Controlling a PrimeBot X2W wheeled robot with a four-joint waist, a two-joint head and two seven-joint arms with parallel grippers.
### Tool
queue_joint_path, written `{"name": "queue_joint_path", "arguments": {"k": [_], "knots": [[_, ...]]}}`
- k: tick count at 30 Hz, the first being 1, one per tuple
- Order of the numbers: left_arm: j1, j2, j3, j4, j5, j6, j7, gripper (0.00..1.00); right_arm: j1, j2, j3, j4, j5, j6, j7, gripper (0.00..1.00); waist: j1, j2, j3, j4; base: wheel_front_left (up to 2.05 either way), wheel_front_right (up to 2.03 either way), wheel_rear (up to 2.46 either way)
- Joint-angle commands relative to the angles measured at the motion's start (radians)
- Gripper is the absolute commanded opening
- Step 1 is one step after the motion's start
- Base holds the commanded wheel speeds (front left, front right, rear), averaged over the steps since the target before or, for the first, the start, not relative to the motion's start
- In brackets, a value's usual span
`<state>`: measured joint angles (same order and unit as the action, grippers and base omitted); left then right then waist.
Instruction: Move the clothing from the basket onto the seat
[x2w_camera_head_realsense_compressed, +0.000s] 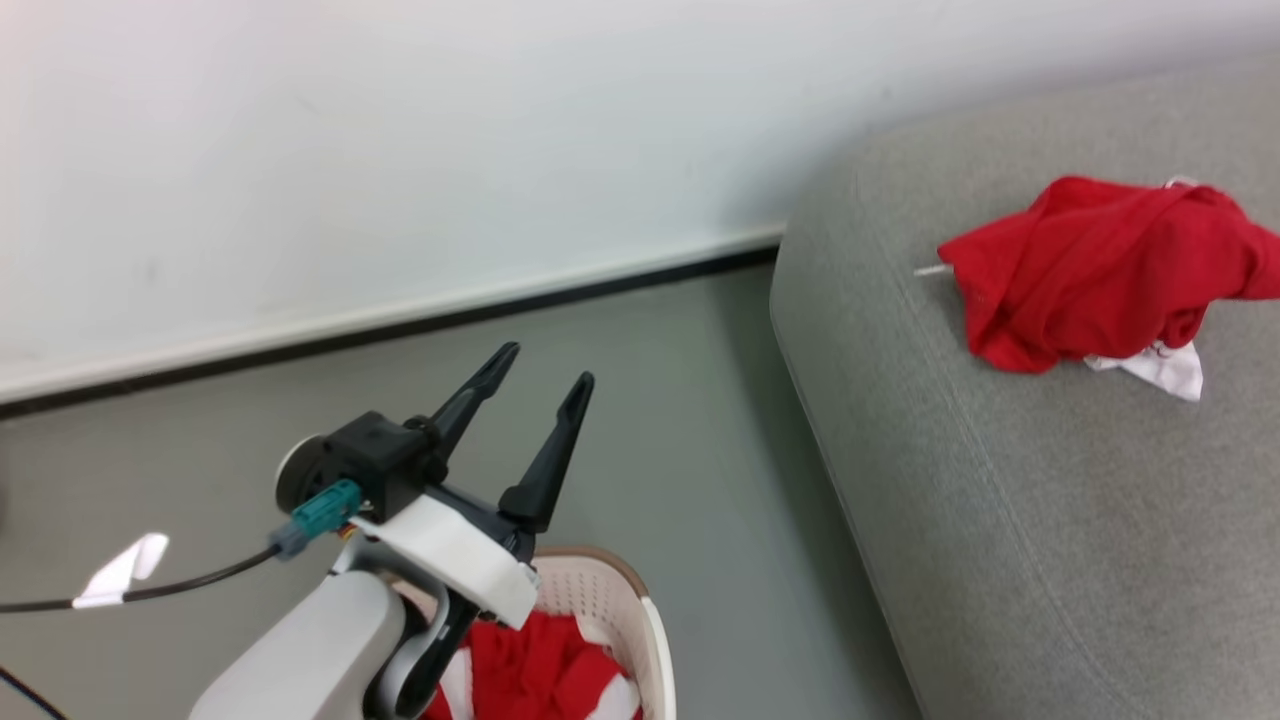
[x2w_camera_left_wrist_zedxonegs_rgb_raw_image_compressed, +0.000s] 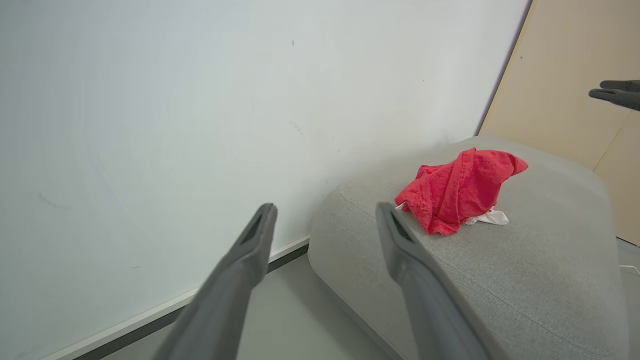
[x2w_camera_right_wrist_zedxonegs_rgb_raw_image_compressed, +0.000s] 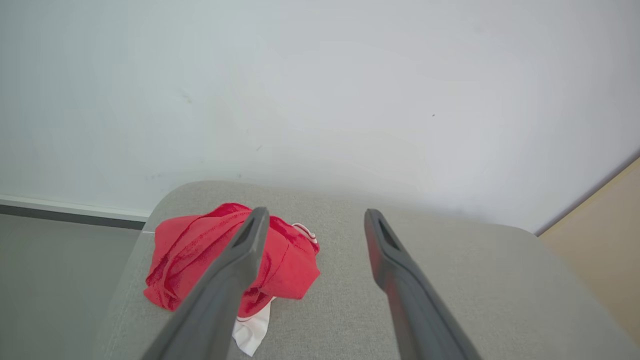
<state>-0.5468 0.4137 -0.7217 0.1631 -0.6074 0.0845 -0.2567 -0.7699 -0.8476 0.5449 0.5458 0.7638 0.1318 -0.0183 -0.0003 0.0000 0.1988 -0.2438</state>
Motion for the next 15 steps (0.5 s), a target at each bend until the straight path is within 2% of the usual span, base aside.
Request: {"name": "queue_joint_path", "arguments": {"k": [1,10,15], "knots": [[0.028,0.004,0.013,0.002,-0.011,0.010,-0.005,1.00,0.026,0.008,-0.011,-0.029,-0.001,-0.002,-0.020,1.00,0.0003,0.0000,-0.056,0.025,0.00,0.00,0.00],[0.132,0.029,0.130,-0.006,-0.010,0.079,-0.008,1.00,0.150,0.088,-0.060,-0.201,-0.015,-0.002,-0.081,1.00,0.0003,0.0000,-0.150,0.121,0.00,0.00,0.00],[0.209,0.040,0.215,-0.025,0.013,0.106,-0.008,1.00,0.242,0.186,-0.112,-0.244,-0.049,-0.002,-0.128,1.00,0.0003,0.0000,-0.192,0.175,0.00,0.00,0.00]]}}
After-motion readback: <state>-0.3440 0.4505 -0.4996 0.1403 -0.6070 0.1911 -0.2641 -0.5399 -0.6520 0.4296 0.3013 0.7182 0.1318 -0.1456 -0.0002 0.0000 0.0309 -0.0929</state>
